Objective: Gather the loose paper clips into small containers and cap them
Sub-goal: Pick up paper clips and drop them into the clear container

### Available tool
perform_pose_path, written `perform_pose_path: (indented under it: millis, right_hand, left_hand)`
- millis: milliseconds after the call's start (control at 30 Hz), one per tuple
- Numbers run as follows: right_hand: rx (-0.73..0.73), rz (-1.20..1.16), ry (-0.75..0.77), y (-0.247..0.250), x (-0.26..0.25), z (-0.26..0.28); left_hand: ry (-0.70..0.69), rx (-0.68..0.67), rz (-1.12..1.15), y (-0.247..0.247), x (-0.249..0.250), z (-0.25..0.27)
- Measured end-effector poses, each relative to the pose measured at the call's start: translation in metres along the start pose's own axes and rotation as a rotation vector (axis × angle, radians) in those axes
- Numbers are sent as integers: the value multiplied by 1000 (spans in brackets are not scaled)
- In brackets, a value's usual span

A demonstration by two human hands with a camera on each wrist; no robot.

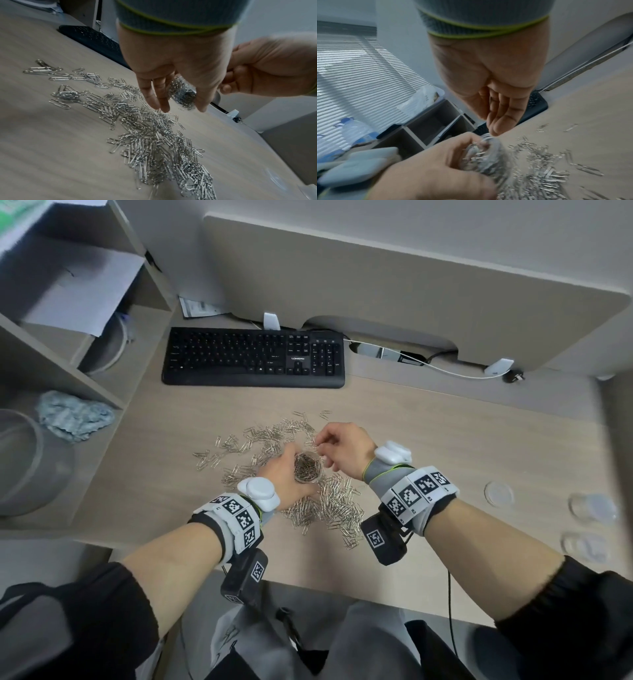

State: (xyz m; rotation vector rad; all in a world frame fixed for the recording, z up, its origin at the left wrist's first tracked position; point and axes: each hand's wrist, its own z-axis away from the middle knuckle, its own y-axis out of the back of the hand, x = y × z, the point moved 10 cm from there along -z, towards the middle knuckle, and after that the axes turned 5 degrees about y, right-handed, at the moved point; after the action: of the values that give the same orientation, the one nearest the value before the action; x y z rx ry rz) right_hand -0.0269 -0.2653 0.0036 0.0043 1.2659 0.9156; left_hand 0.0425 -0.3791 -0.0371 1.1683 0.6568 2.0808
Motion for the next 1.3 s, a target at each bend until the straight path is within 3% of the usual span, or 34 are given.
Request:
perform_pose_path:
  millis: [100,200,300,600,800,967,1167,1300]
  right_hand:
    - [7,240,-86,5,38,-11]
    - [-153,583,-175,-16,74,-20]
    - [-190,684,-215,-27,88,-25]
    - [-354,985,-42,-118,51,-52]
    - [-460,777,-142,-111,58,-51]
    - [-150,289,-284,-59,72,-31]
    - [-72,-76,-139,-23,24,-15]
    - [-58,-121,-39,-8,-6,-1]
  left_hand:
    - [43,1,-30,5,-20,2]
    - [102,34,-33,14,-46,5]
    - [134,42,-23,20,-65,9]
    - [232,36,23,31,-119,20]
    - [227,29,19,32,-121,15]
    - [198,0,-34,24,-99,8]
    - [126,-17,-66,14,-55,-1]
    - [38,-42,-47,4,-15,-3]
